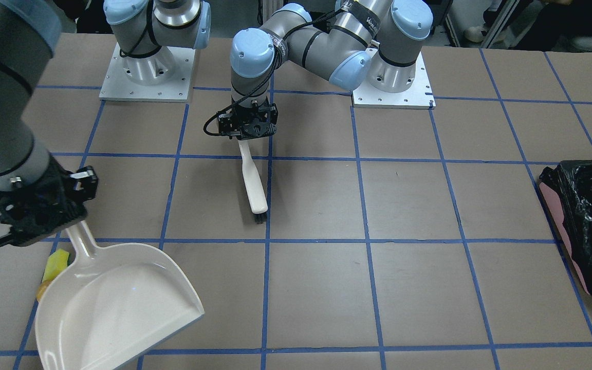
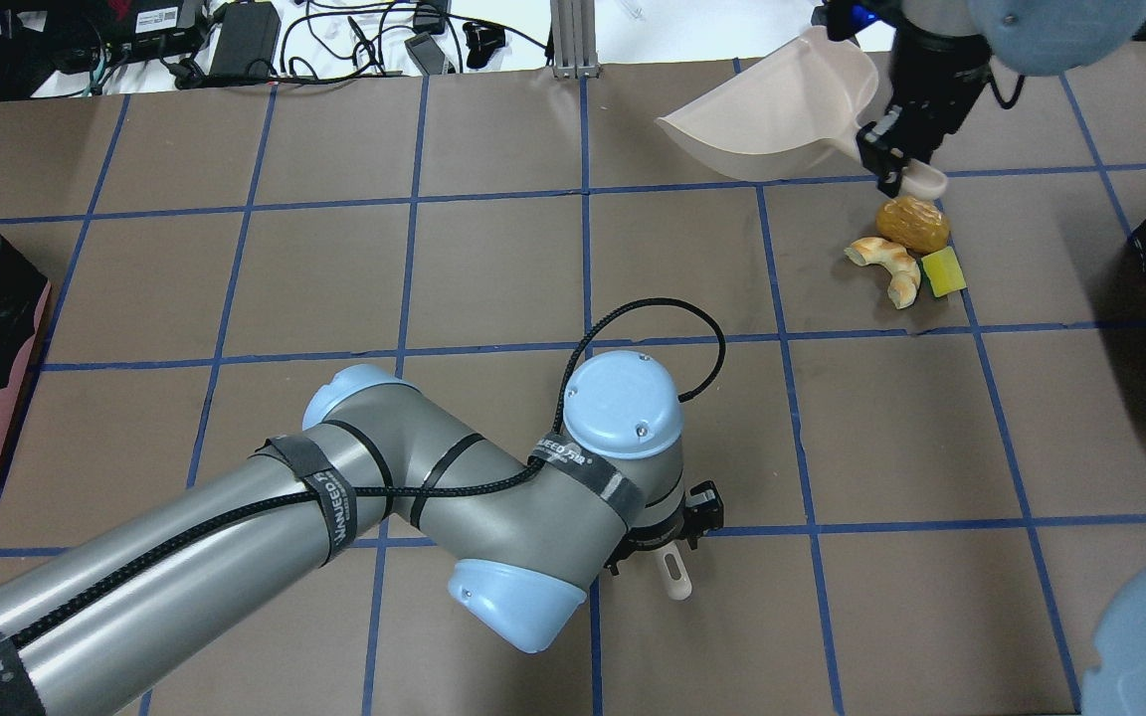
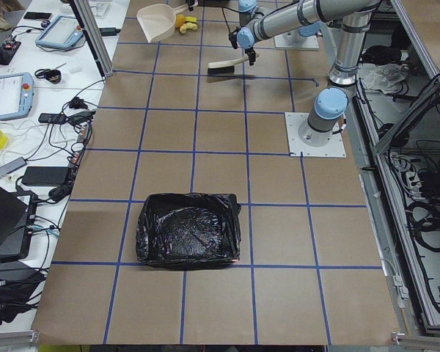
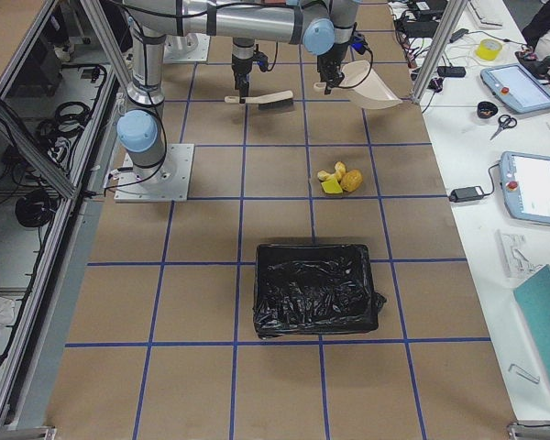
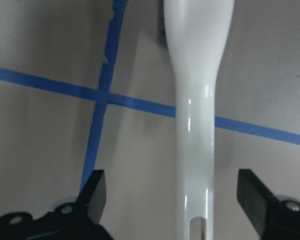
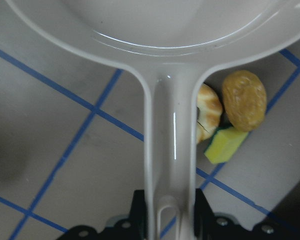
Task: Sweep and dump trash in nearest bin
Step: 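Lift the dustpan with the right gripper and set it beside the trash pile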
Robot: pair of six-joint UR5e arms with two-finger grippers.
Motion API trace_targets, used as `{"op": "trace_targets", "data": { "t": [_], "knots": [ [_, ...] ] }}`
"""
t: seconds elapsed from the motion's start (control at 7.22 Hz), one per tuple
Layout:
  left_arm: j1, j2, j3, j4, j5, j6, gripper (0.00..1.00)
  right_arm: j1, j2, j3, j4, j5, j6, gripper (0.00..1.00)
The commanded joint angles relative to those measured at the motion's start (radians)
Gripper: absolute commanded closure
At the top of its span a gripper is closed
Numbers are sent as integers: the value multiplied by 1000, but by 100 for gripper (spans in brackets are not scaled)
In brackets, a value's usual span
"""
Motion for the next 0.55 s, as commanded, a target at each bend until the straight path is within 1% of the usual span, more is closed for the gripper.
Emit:
{"op": "trace_targets", "data": {
  "t": [0.0, 0.14, 0.28, 0.42],
  "knots": [
    [-22, -8, 0, -2, -12, -13, 11, -145, -10, -3, -10, -62, -312, 100],
    [-22, -11, 2, -2, -11, 1, 39, -180, -7, -5, -68, -77, -470, 100],
    [-20, -11, 14, -2, -8, 4, 82, -238, -4, -2, -79, -80, -576, 100],
    [-20, -10, 24, -2, -4, 2, 95, -298, 2, 1, -86, -77, -700, 100]
  ]
}}
